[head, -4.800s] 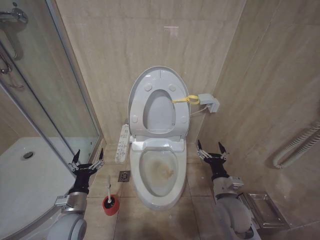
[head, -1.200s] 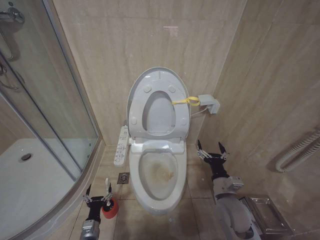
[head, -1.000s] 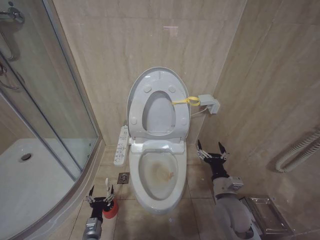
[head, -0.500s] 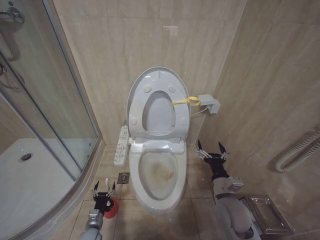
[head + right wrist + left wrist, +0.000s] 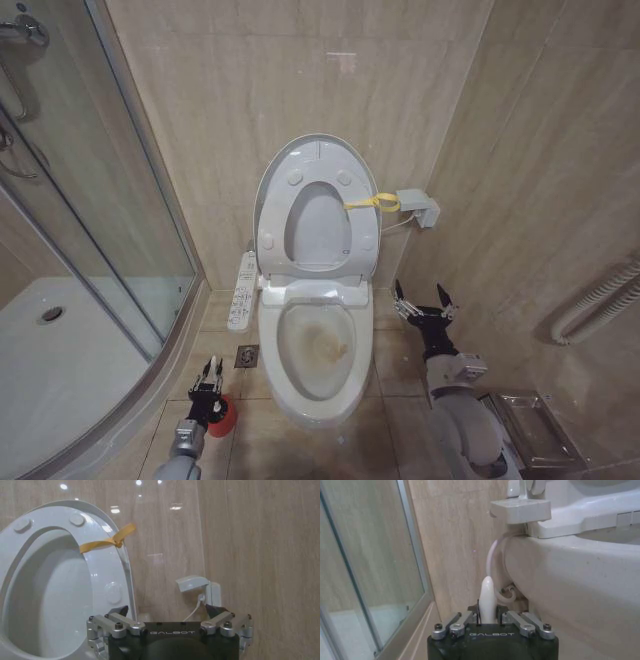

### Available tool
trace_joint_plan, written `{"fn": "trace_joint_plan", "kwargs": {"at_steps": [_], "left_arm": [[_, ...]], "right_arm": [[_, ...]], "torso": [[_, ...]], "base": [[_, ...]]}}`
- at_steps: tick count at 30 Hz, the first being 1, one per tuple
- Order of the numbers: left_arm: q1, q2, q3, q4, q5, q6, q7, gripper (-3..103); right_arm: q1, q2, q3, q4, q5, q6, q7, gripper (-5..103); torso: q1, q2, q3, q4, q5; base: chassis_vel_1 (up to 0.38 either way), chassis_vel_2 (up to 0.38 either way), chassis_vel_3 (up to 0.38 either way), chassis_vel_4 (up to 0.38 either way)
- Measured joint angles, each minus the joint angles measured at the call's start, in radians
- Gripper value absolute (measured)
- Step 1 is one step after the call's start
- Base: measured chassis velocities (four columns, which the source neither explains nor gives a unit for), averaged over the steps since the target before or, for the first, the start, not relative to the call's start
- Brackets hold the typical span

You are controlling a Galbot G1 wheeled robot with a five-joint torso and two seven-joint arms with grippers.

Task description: Open the toilet lid, clean the toilet bowl with a toilet brush, close the toilet lid, and flush.

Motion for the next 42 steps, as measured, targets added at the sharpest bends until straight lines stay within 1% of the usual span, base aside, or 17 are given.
{"fn": "trace_joint_plan", "kwargs": {"at_steps": [1, 2, 9, 13, 14, 20, 21, 24, 25, 28, 29, 31, 33, 34, 37, 38, 42], "left_arm": [[0.001, 0.000, -0.002, -0.002, 0.000, -0.001, 0.000, 42], [0.005, -0.001, -0.004, -0.007, 0.000, -0.002, 0.000, 21], [0.058, -0.008, -0.019, -0.073, 0.002, -0.005, 0.001, 21], [0.120, -0.016, -0.034, -0.181, 0.004, -0.005, -0.002, 21], [0.120, -0.016, -0.034, -0.181, 0.004, -0.005, -0.002, 21], [0.203, -0.023, -0.060, -0.328, 0.023, 0.002, -0.017, 21], [0.203, -0.023, -0.060, -0.328, 0.023, 0.002, -0.017, 21], [0.270, -0.032, -0.078, -0.441, 0.050, 0.001, -0.035, 21], [0.270, -0.032, -0.078, -0.441, 0.050, 0.001, -0.035, 21], [0.357, -0.033, -0.088, -0.556, 0.066, -0.003, -0.052, 21], [0.357, -0.033, -0.088, -0.556, 0.066, -0.003, -0.052, 21], [0.406, -0.030, -0.090, -0.637, 0.068, -0.002, -0.062, 21], [0.447, -0.028, -0.089, -0.733, 0.070, 0.003, -0.071, 21], [0.447, -0.028, -0.089, -0.733, 0.070, 0.003, -0.071, 21], [0.504, -0.026, -0.073, -0.898, 0.095, 0.027, -0.088, 21], [0.504, -0.026, -0.073, -0.898, 0.095, 0.027, -0.088, 21], [0.542, -0.013, -0.035, -1.077, 0.092, 0.084, -0.095, 21]], "right_arm": [[0.000, 0.000, 0.000, 0.000, 0.000, 0.000, 0.000, 100], [0.000, 0.000, 0.000, 0.000, 0.000, 0.000, 0.000, 100], [0.000, 0.000, 0.000, 0.000, 0.000, 0.000, 0.000, 100], [0.000, 0.000, 0.000, 0.000, 0.000, 0.000, 0.000, 100], [0.000, 0.000, 0.000, 0.000, 0.000, 0.000, 0.000, 100], [0.000, 0.000, 0.000, 0.000, 0.000, 0.000, 0.000, 100], [0.000, 0.000, 0.000, 0.000, 0.000, 0.000, 0.000, 100], [0.000, 0.000, 0.000, 0.000, 0.000, 0.000, 0.000, 100], [0.000, 0.000, 0.000, 0.000, 0.000, 0.000, 0.000, 100], [0.000, 0.000, 0.000, 0.000, 0.000, 0.000, 0.000, 100], [0.000, 0.000, 0.000, 0.000, 0.000, 0.000, 0.000, 100], [0.000, 0.000, 0.000, 0.000, 0.000, 0.000, 0.000, 100], [0.000, 0.000, 0.000, 0.000, 0.000, 0.000, 0.000, 100], [0.000, 0.000, 0.000, 0.000, 0.000, 0.000, 0.000, 100], [0.000, 0.000, 0.000, 0.000, 0.000, 0.000, 0.000, 100], [0.000, 0.000, 0.000, 0.000, 0.000, 0.000, 0.000, 100], [0.000, 0.000, 0.000, 0.000, 0.000, 0.000, 0.000, 100]], "torso": [[0.000, 0.000, 0.000, 0.0000, -0.0001], [0.000, 0.000, 0.000, 0.0000, 0.0000], [0.000, 0.000, 0.000, 0.0001, 0.0000], [0.000, 0.000, 0.000, 0.0001, 0.0002], [0.000, 0.000, 0.000, 0.0001, 0.0002], [0.000, 0.000, 0.000, 0.0000, 0.0001], [0.000, 0.000, 0.000, 0.0000, 0.0001], [0.000, 0.000, 0.000, -0.0002, 0.0001], [0.000, 0.000, 0.000, -0.0002, 0.0001], [0.000, 0.000, 0.000, 0.0001, 0.0001], [0.000, 0.000, 0.000, 0.0001, 0.0001], [0.000, 0.000, 0.000, 0.0004, -0.0001], [0.000, 0.000, 0.000, 0.0000, 0.0002], [0.000, 0.000, 0.000, 0.0000, 0.0002], [0.000, 0.000, 0.000, -0.0002, 0.0001], [0.000, 0.000, 0.000, -0.0002, 0.0001], [0.000, 0.000, 0.000, 0.0002, 0.0005]], "base": [[0.000, 0.000, 0.000, 0.000], [0.000, 0.000, 0.000, 0.000], [0.000, 0.000, 0.000, 0.000], [0.000, 0.000, 0.000, 0.000], [0.000, 0.000, 0.000, 0.000], [0.000, 0.000, 0.000, 0.000], [0.000, 0.000, 0.000, 0.000], [0.000, 0.000, 0.000, 0.000], [0.000, 0.000, 0.000, 0.000], [0.000, 0.000, 0.000, 0.000], [0.000, 0.000, 0.000, 0.000], [0.000, 0.000, 0.000, 0.000], [0.000, 0.000, 0.000, 0.000], [0.000, 0.000, 0.000, 0.000], [0.000, 0.000, 0.000, 0.000], [0.000, 0.000, 0.000, 0.000], [0.000, 0.000, 0.000, 0.000]]}}
